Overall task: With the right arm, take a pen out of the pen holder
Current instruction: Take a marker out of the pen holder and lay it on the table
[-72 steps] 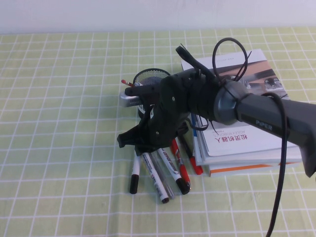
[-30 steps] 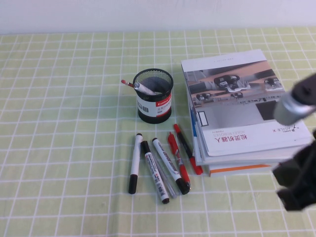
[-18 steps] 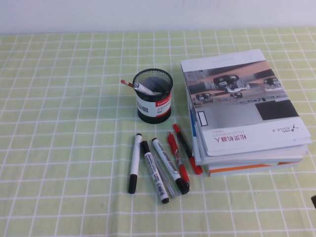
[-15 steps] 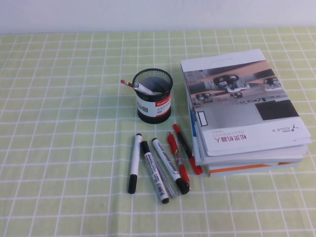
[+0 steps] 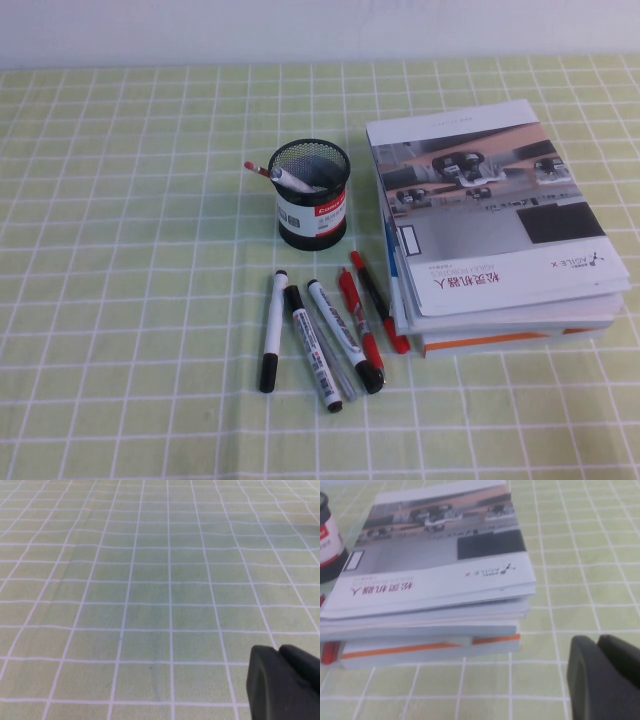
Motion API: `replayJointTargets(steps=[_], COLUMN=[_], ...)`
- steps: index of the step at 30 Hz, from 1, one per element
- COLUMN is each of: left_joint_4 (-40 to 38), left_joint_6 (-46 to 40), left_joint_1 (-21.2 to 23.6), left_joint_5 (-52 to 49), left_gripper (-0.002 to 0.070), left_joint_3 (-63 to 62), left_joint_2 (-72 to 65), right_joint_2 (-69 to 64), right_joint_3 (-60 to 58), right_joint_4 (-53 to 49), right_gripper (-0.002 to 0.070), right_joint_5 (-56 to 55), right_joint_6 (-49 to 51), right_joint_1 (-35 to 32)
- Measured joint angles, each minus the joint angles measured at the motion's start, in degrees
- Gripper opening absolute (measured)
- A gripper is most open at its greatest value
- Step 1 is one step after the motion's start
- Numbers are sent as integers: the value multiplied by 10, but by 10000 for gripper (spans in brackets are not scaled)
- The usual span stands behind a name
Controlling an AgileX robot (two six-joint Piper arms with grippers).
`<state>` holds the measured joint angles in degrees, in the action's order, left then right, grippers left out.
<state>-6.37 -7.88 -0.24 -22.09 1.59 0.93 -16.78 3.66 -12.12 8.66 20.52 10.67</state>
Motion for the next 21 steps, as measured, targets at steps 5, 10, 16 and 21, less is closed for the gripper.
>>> replayJointTargets(steps=[5,10,16,21], left_joint_4=[0,0,0,0], left_joint_6=[0,0,0,0], left_joint_1=[0,0,0,0], left_joint_5=[0,0,0,0], left_gripper=[-5,-5,-5,-5], left_joint_3=[0,0,0,0], left_joint_2=[0,0,0,0], right_joint_2=[82,144,172,172], right_joint_3=[-50,-52,-52,-52], right_joint_4=[-1,-1,-1,-1], right_gripper=[-13,-13,-13,-13], right_joint_5=[-42,-22,11,17], right_joint_6=[0,1,2,3], right_joint_1=[-36,-42,-42,-33])
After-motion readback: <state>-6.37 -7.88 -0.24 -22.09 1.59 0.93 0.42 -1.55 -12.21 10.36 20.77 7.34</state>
